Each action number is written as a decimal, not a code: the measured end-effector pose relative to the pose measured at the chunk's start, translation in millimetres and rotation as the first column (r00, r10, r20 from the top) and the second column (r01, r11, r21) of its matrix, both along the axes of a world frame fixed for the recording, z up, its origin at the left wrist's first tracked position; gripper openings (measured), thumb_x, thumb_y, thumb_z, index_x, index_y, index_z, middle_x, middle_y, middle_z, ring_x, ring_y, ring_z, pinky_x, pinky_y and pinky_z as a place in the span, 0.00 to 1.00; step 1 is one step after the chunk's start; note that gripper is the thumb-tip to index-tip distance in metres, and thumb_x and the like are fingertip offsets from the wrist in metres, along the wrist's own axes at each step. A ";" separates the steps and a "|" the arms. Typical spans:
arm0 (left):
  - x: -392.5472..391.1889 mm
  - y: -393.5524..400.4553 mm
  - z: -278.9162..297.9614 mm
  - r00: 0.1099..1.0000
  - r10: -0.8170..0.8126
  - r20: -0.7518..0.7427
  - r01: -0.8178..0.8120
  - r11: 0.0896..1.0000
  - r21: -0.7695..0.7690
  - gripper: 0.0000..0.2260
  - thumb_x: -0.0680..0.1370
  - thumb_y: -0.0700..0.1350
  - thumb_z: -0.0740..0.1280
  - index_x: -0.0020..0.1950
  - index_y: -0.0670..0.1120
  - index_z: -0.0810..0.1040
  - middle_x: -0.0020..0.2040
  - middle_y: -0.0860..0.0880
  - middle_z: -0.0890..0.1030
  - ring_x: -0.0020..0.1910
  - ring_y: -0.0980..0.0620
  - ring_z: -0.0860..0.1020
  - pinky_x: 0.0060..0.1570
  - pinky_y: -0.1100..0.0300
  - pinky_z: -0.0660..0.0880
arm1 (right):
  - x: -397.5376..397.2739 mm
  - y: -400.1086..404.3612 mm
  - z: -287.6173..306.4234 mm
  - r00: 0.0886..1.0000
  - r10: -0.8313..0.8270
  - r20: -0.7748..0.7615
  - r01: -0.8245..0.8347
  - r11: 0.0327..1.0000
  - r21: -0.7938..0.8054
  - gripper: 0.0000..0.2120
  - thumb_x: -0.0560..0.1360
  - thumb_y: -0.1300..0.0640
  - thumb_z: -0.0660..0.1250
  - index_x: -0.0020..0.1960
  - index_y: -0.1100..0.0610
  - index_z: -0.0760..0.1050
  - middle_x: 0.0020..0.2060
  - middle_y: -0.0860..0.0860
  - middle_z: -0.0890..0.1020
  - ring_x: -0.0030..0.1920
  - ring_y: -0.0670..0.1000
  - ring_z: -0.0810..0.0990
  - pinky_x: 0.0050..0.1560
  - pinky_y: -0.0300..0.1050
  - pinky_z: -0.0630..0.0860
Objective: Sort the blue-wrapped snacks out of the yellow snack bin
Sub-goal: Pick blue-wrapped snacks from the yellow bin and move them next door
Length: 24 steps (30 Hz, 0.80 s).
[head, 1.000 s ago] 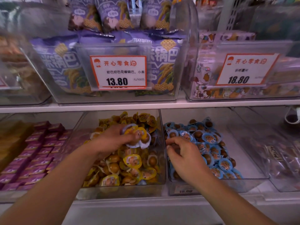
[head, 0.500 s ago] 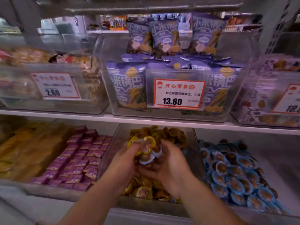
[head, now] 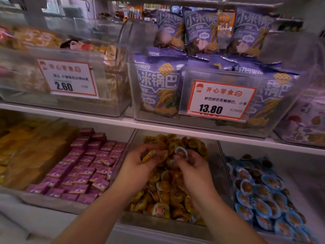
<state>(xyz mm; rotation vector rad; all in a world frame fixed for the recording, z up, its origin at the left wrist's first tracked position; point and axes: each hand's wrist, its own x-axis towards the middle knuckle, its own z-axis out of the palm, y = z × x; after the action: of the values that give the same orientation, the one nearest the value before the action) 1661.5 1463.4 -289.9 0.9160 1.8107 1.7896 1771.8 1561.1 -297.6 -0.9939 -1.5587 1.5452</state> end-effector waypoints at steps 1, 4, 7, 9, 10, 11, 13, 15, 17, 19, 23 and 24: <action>-0.3 -0.7 -0.3 1.000 0.005 0.011 -0.005 1.000 -0.013 0.10 0.75 0.37 0.72 0.53 0.51 0.82 0.46 0.54 0.86 0.48 0.59 0.83 0.45 0.69 0.76 | 2.9 1.3 1.5 0.999 0.027 0.046 -0.032 0.994 0.107 0.08 0.75 0.63 0.71 0.50 0.50 0.80 0.45 0.51 0.86 0.49 0.49 0.84 0.51 0.42 0.80; 0.0 1.9 -3.6 0.999 0.004 0.055 -0.003 1.000 -0.028 0.10 0.76 0.40 0.72 0.54 0.52 0.81 0.45 0.44 0.84 0.44 0.58 0.82 0.44 0.68 0.76 | 8.3 0.6 3.9 0.992 0.101 0.071 -0.114 0.971 0.211 0.13 0.74 0.65 0.72 0.47 0.46 0.80 0.42 0.46 0.85 0.43 0.40 0.83 0.44 0.31 0.77; 4.4 6.4 -4.4 1.000 -0.012 0.009 0.013 0.997 -0.070 0.12 0.78 0.35 0.66 0.56 0.49 0.81 0.40 0.45 0.80 0.32 0.62 0.77 0.34 0.73 0.71 | 11.8 -8.1 -0.1 0.977 0.183 0.113 -0.194 0.976 0.095 0.07 0.75 0.61 0.71 0.46 0.49 0.82 0.40 0.51 0.85 0.45 0.50 0.84 0.44 0.44 0.78; 8.3 7.9 -1.7 1.000 -0.004 -0.003 0.004 0.999 -0.050 0.14 0.78 0.32 0.65 0.58 0.47 0.80 0.39 0.51 0.80 0.30 0.63 0.76 0.31 0.74 0.69 | 15.9 -14.1 -1.0 0.973 0.221 0.062 -0.214 0.972 -0.092 0.05 0.76 0.58 0.70 0.44 0.52 0.84 0.37 0.53 0.84 0.42 0.55 0.83 0.39 0.47 0.76; 10.7 8.1 0.3 1.000 0.015 -0.016 -0.016 1.000 -0.019 0.13 0.78 0.32 0.65 0.57 0.47 0.80 0.39 0.54 0.82 0.32 0.64 0.78 0.33 0.73 0.71 | 18.3 -15.1 -0.3 0.977 0.213 -0.003 -0.209 0.954 -0.213 0.05 0.76 0.58 0.70 0.45 0.53 0.84 0.37 0.53 0.84 0.40 0.54 0.83 0.38 0.48 0.76; 14.7 8.2 3.3 0.998 0.039 -0.057 -0.038 0.999 0.011 0.13 0.78 0.33 0.67 0.56 0.49 0.79 0.41 0.55 0.84 0.38 0.64 0.80 0.38 0.72 0.73 | 20.5 -16.2 2.4 0.975 0.201 -0.092 -0.220 0.915 -0.339 0.04 0.76 0.58 0.70 0.47 0.54 0.84 0.38 0.54 0.83 0.39 0.54 0.83 0.37 0.48 0.77; 28.1 10.0 6.7 0.980 0.047 -0.196 -0.037 0.998 0.053 0.13 0.78 0.36 0.68 0.59 0.51 0.78 0.49 0.55 0.84 0.50 0.62 0.81 0.50 0.67 0.75 | 26.3 -19.2 11.0 0.938 0.201 -0.284 -0.326 0.794 -0.514 0.11 0.77 0.54 0.67 0.56 0.58 0.82 0.43 0.56 0.84 0.39 0.53 0.83 0.37 0.48 0.80; 46.7 12.8 7.6 0.943 0.011 -0.332 0.016 0.997 0.079 0.15 0.79 0.40 0.67 0.64 0.53 0.76 0.57 0.57 0.81 0.59 0.62 0.78 0.58 0.68 0.72 | 35.1 -20.7 18.6 0.899 0.228 -0.374 -0.416 0.712 -0.566 0.17 0.79 0.48 0.63 0.59 0.56 0.82 0.51 0.56 0.85 0.48 0.54 0.84 0.47 0.50 0.80; 62.6 15.1 7.7 0.891 -0.070 -0.448 0.109 0.992 0.061 0.19 0.79 0.42 0.65 0.69 0.57 0.71 0.64 0.63 0.76 0.65 0.65 0.72 0.61 0.72 0.67 | 46.8 -19.0 25.2 0.890 0.200 -0.411 -0.427 0.682 -0.593 0.18 0.79 0.46 0.62 0.60 0.55 0.82 0.56 0.55 0.84 0.56 0.54 0.83 0.55 0.50 0.79; 74.4 17.2 6.8 0.840 -0.212 -0.500 0.235 0.972 -0.016 0.26 0.78 0.47 0.65 0.75 0.58 0.63 0.71 0.63 0.69 0.71 0.65 0.66 0.68 0.68 0.64 | 62.7 -16.0 33.0 0.887 0.200 -0.416 -0.424 0.710 -0.562 0.15 0.80 0.50 0.63 0.59 0.55 0.83 0.56 0.57 0.85 0.57 0.53 0.84 0.55 0.48 0.79; 97.3 21.2 14.6 0.708 -0.368 -0.603 0.405 0.911 -0.080 0.39 0.75 0.56 0.67 0.80 0.57 0.48 0.79 0.58 0.58 0.78 0.59 0.56 0.75 0.60 0.57 | 100.4 -3.2 41.8 0.924 0.267 -0.274 -0.350 0.879 -0.325 0.09 0.76 0.58 0.68 0.53 0.49 0.84 0.50 0.55 0.86 0.51 0.51 0.86 0.47 0.45 0.81; 102.9 22.8 17.1 0.695 -0.392 -0.602 0.445 0.893 -0.068 0.41 0.75 0.56 0.67 0.80 0.58 0.46 0.79 0.59 0.56 0.78 0.59 0.55 0.75 0.61 0.56 | 109.2 1.3 43.3 0.922 0.281 -0.266 -0.351 0.897 -0.270 0.09 0.74 0.58 0.70 0.52 0.50 0.84 0.49 0.55 0.86 0.50 0.52 0.86 0.47 0.46 0.82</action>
<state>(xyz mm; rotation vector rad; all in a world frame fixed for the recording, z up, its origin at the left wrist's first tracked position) 1764.4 1486.2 -272.8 1.9422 1.6534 1.3608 1881.1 1562.4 -254.3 -0.7189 -1.3930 2.1079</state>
